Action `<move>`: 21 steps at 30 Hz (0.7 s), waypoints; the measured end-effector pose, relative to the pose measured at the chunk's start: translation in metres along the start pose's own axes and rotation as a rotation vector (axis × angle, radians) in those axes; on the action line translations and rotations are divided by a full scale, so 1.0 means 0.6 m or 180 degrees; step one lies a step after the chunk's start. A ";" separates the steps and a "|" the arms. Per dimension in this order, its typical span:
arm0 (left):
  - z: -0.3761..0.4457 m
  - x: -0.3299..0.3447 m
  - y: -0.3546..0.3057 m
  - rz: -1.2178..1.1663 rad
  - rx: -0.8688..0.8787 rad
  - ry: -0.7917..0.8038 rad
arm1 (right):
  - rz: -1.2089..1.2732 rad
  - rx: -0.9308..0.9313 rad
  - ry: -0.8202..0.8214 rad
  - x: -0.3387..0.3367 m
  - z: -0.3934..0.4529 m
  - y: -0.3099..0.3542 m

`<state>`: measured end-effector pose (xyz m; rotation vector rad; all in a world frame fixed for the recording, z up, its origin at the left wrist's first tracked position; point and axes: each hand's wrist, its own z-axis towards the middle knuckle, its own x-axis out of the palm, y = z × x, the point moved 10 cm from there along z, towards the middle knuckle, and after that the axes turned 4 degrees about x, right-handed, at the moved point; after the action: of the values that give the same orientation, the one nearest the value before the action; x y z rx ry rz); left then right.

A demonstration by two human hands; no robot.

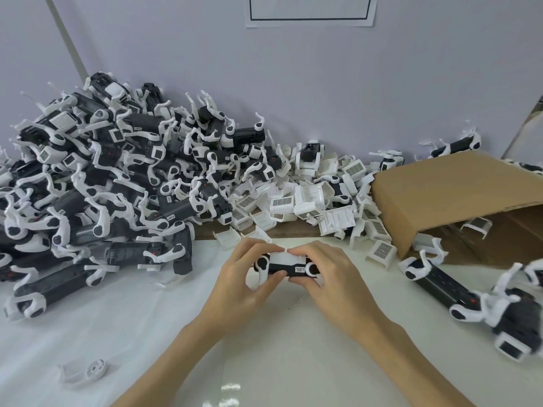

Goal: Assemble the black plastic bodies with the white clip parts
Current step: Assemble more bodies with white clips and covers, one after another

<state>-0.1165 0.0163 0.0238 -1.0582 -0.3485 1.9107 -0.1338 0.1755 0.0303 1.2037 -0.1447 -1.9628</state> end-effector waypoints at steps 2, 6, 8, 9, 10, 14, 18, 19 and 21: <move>-0.009 0.005 0.017 -0.0378 -0.0390 -0.0055 | 0.0051 -0.0134 -0.0203 -0.008 -0.002 0.010; -0.014 0.010 0.052 -0.1371 -0.1168 -0.0209 | 0.0263 -0.0306 -0.0166 -0.002 -0.004 0.017; -0.013 0.013 0.048 -0.1553 -0.1036 -0.0067 | 0.0891 0.0140 0.0364 0.022 -0.007 -0.001; -0.013 0.013 0.043 -0.1593 -0.0930 0.0025 | 0.1302 0.0386 0.0685 0.034 -0.010 -0.005; -0.012 0.012 0.039 -0.1597 -0.0824 0.0114 | 0.1683 0.0592 0.0897 0.040 -0.013 -0.010; -0.002 0.010 0.021 -0.1243 -0.0386 0.0396 | 0.1707 0.0689 0.0865 0.008 0.001 -0.031; -0.005 0.002 0.011 -0.0793 -0.0207 0.0192 | 0.1059 0.0130 0.0275 -0.028 0.012 -0.017; -0.006 -0.001 0.012 -0.0805 -0.0257 0.0087 | 0.0822 -0.0029 0.0130 -0.030 0.011 -0.010; -0.008 -0.002 0.019 -0.0887 -0.0400 -0.0070 | 0.0519 -0.0205 -0.0026 -0.024 0.009 0.001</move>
<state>-0.1190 0.0082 0.0151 -1.0126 -0.6032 1.6693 -0.1345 0.1834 0.0435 1.1073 -0.1771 -1.8172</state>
